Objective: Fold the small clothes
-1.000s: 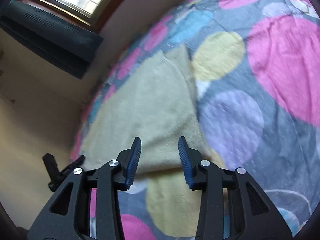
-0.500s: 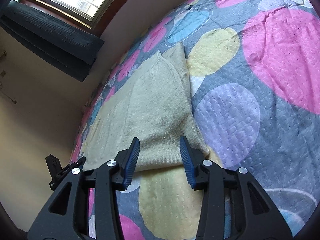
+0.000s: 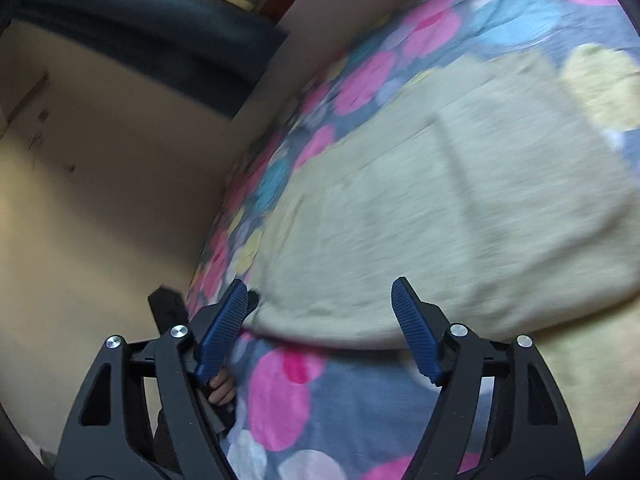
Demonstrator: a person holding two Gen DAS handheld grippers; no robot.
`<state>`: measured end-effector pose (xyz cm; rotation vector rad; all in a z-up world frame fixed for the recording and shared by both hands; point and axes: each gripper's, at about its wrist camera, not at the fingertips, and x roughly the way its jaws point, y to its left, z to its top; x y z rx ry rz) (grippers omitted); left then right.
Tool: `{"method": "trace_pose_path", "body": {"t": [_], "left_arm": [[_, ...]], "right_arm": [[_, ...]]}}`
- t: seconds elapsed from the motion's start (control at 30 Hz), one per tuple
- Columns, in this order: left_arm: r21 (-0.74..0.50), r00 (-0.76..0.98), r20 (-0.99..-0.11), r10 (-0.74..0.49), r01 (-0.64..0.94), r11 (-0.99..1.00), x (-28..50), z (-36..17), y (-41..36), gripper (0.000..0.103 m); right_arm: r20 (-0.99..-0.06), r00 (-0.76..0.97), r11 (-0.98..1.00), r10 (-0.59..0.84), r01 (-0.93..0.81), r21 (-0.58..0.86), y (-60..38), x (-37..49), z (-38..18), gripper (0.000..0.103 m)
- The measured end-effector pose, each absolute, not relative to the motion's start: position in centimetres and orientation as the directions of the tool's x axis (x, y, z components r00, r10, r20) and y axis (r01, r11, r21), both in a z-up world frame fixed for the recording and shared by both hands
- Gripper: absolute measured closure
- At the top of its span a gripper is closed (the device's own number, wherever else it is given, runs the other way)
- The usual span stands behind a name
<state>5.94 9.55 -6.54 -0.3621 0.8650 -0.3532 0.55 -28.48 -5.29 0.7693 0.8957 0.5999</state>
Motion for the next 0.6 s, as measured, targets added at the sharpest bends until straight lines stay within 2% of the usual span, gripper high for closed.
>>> {"method": "trace_pose_path", "body": {"t": [0.13,0.2,0.33,0.37,0.47,0.6], "left_arm": [[-0.463,0.597,-0.657,-0.46,0.162,0.871,5.9,-6.5,9.7,0.043],[-0.467,0.601,-0.651,-0.464,0.164,0.869,5.8,-6.3,9.7,0.042],[-0.466,0.68,-0.599,-0.422,0.132,0.875,4.8,-4.8,11.3,0.041],[-0.463,0.693,-0.594,-0.409,0.122,0.878,4.8,-4.5,11.7,0.038],[-0.441,0.681,-0.622,-0.387,0.103,0.891,5.9,-4.3,12.7,0.037],[-0.545,0.551,-0.65,-0.523,0.14,0.827,9.4,-5.3,14.0,0.037]], "right_arm": [[-0.469,0.389,0.561,0.793,-0.168,0.81,-23.9,1.0,-7.2,0.029],[-0.511,0.321,0.577,0.797,-0.153,0.803,-22.4,1.0,-9.3,0.029],[-0.504,0.35,0.596,0.79,-0.243,0.765,-22.1,0.2,-9.0,0.029],[-0.496,0.352,0.59,0.794,-0.246,0.769,-22.2,0.2,-9.1,0.029],[-0.474,0.361,0.575,0.803,-0.26,0.776,-22.5,-0.1,-9.2,0.029],[-0.479,0.364,0.584,0.799,-0.279,0.762,-22.3,-0.4,-9.3,0.029]]}}
